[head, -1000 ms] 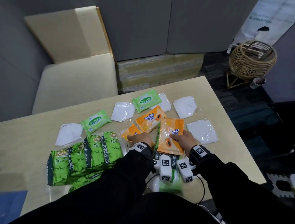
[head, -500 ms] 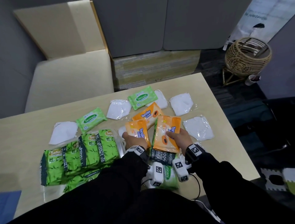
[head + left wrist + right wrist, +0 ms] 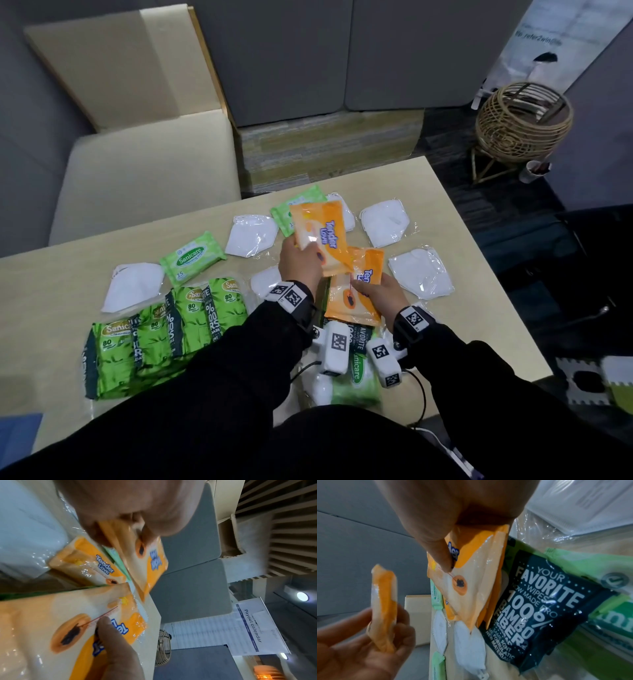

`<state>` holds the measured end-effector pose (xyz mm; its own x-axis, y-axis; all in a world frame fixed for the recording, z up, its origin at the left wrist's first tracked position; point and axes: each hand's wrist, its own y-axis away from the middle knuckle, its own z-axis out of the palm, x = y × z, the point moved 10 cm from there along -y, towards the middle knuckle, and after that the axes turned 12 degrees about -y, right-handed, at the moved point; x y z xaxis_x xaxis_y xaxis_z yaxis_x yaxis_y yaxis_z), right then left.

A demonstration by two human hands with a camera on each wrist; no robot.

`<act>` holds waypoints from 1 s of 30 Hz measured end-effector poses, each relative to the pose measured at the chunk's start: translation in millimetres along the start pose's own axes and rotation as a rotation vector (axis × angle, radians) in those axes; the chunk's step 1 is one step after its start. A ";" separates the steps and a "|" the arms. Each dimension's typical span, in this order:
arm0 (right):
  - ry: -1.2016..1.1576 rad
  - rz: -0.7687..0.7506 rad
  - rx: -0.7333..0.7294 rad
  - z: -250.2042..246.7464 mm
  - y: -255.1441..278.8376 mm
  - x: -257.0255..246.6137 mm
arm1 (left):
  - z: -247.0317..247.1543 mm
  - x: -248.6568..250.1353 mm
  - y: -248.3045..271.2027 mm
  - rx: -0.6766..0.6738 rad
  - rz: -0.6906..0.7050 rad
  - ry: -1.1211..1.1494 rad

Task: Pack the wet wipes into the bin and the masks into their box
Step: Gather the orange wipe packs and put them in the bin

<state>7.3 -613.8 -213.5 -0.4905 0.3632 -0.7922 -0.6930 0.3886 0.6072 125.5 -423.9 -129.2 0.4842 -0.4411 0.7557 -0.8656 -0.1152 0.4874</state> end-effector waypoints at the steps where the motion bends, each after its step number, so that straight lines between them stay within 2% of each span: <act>1: -0.006 0.004 -0.001 0.1 -0.2 -0.6 | 10.9 -0.9 1.6 -0.079 0.003 -0.009; 3: -0.068 0.035 -0.007 1.2 0.5 -0.3 | 30.1 -12.1 9.4 -0.212 0.001 -0.073; 6: -0.260 0.102 0.027 -1.7 0.8 4.8 | 48.2 -36.5 20.4 -0.299 -0.005 -0.177; 9: -0.286 0.093 0.007 2.5 4.1 4.6 | 47.8 -45.3 25.7 -0.274 0.019 -0.292; 12: -0.117 -0.031 -0.029 7.6 6.8 -2.5 | 45.0 -42.7 24.3 -0.224 0.102 -0.423; 14: -0.045 -0.100 -0.056 11.9 7.4 -6.0 | 47.3 -44.5 21.8 -0.211 0.144 -0.432; 21: -0.047 -0.185 -0.015 12.5 10.8 -10.7 | 59.4 -37.5 29.8 -0.317 0.204 -0.391; 24: -0.055 -0.168 -0.020 12.2 9.8 -8.9 | 62.2 -42.0 19.6 -0.350 0.162 -0.365; 26: -0.070 -0.143 -0.041 11.9 8.2 -7.3 | 55.0 -45.3 4.0 -0.301 0.105 -0.321; 30: -0.107 -0.068 -0.078 8.5 5.1 -0.4 | 10.9 -40.3 -36.3 0.002 -0.005 -0.274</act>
<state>8.5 -604.7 -209.5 -0.3843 0.4281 -0.8180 -0.7638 0.3503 0.5422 136.0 -411.6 -182.2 0.4361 -0.6649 0.6064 -0.8635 -0.1194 0.4900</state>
